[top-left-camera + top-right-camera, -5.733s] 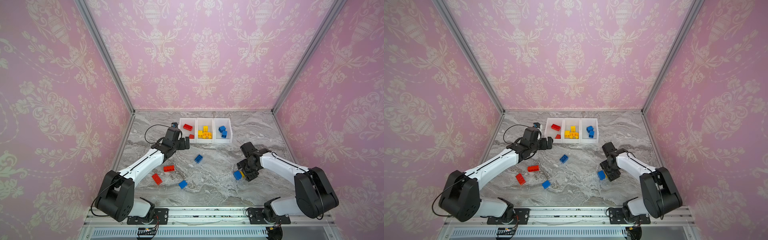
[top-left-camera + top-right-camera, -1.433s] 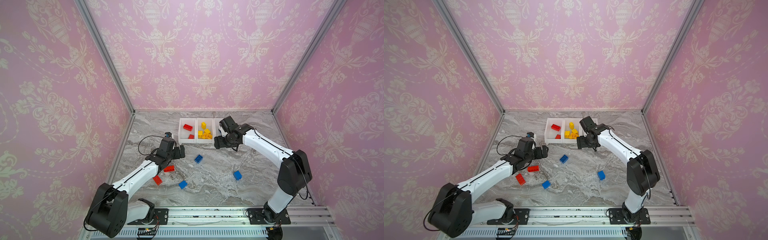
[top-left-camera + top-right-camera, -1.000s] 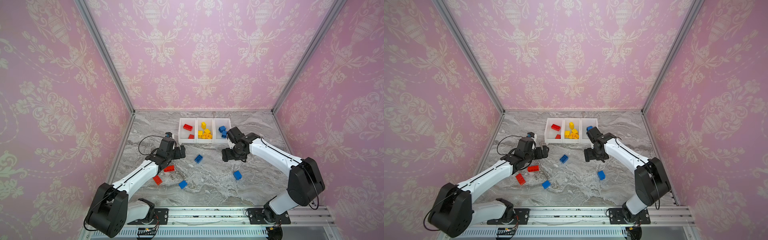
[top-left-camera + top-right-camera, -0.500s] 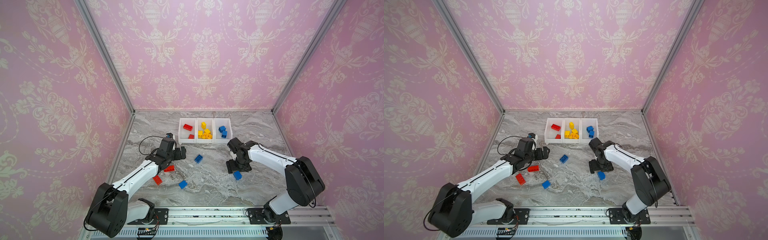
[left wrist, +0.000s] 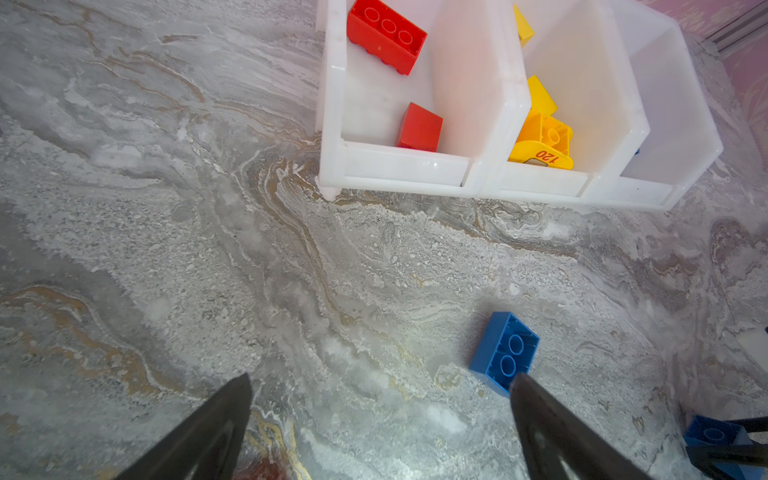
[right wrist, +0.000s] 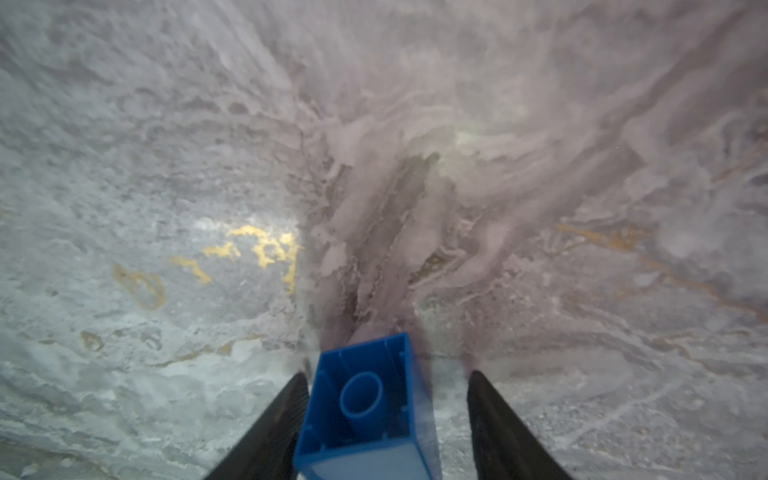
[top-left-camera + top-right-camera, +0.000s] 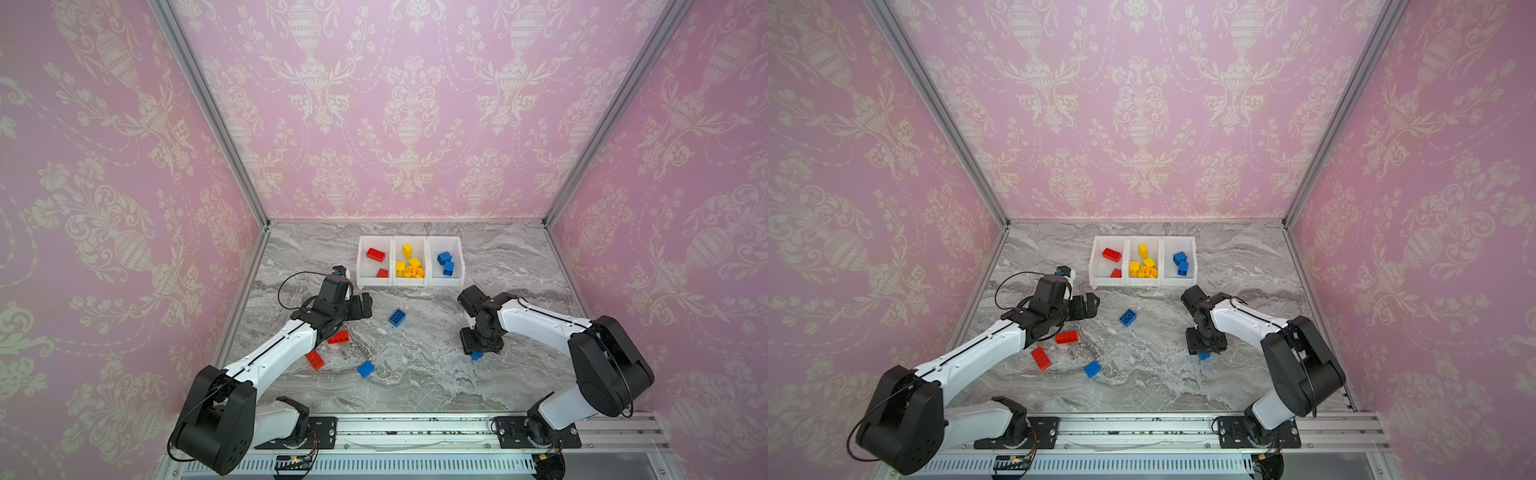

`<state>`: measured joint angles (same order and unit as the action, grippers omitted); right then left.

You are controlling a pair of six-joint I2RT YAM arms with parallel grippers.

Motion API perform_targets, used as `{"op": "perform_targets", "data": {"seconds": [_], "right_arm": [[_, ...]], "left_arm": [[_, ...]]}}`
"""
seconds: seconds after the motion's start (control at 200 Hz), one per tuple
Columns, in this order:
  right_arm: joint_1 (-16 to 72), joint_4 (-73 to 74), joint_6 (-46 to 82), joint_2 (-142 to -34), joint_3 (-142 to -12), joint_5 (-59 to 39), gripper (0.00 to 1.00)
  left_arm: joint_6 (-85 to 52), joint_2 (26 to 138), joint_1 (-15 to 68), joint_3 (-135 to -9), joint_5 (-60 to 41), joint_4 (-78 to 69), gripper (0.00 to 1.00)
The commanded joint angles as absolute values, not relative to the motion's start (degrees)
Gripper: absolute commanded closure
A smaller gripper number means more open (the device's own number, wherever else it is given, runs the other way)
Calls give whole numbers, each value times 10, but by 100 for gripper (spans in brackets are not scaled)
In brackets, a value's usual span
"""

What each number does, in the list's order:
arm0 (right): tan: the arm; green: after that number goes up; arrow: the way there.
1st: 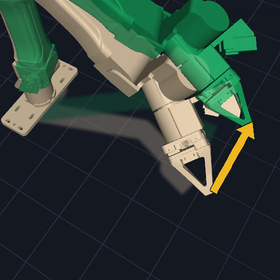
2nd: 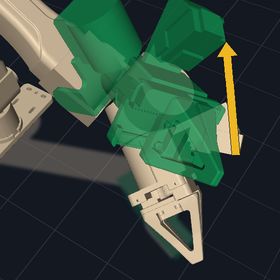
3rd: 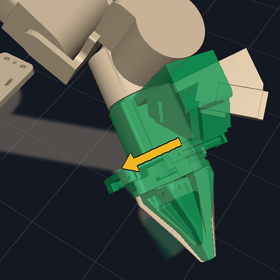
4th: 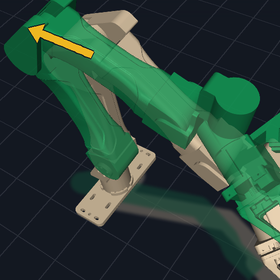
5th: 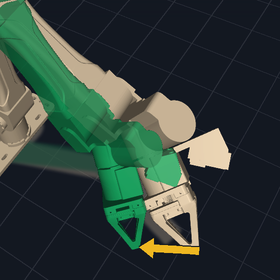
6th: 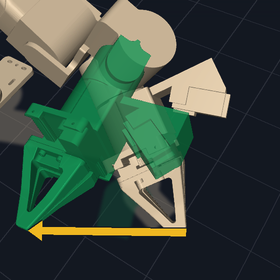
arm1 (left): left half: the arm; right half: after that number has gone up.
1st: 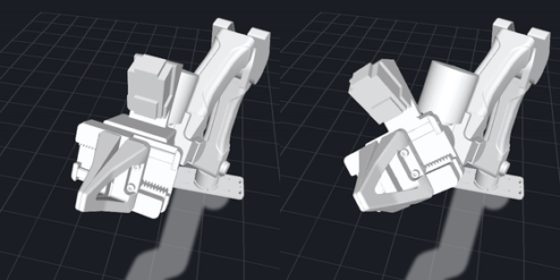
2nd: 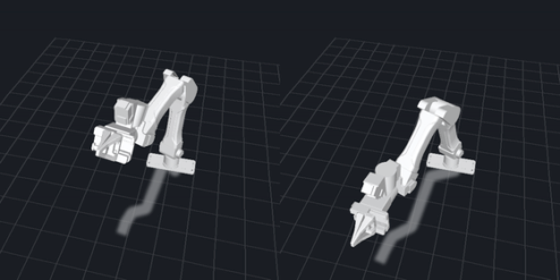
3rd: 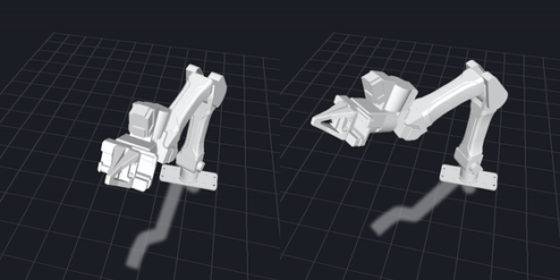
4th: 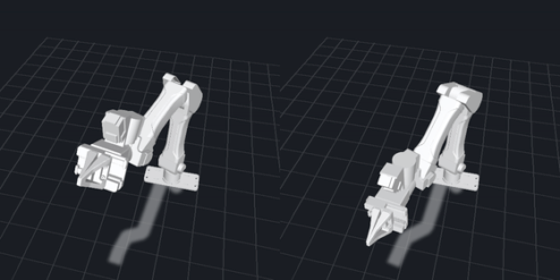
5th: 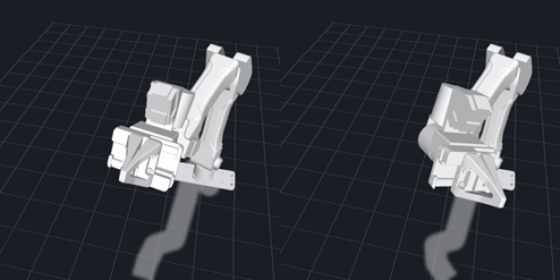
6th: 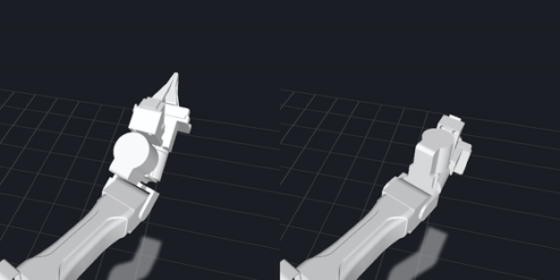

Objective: Sort the legos into containers by color
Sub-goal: 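Move the right gripper down onto the small blue brick nearer the robot, then close the right gripper on the blue brick and lift it, then carry the blue brick to the compartment nearest the right arm and release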

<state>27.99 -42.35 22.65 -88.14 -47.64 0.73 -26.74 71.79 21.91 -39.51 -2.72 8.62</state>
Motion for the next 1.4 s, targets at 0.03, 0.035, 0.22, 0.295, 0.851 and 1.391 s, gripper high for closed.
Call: {"op": "perform_targets", "data": {"seconds": [0.03,0.035,0.22,0.295,0.851,1.391], "right_arm": [[279,-398,232,-854,-453,30,44],[279,-398,232,-853,-452,30,44],[281,-387,234,-834,-439,30,56],[283,-388,236,-833,-439,29,59],[293,-420,257,-823,-491,3,72],[289,-400,246,-886,-668,21,72]], "left_arm": [[-279,715,216,-406,-40,94,1],[-280,715,216,-406,-40,94,1],[-285,703,216,-398,-38,92,1],[-287,699,216,-394,-37,92,1],[-295,680,218,-385,-33,94,1],[-301,699,220,-378,-50,66,1]]}}
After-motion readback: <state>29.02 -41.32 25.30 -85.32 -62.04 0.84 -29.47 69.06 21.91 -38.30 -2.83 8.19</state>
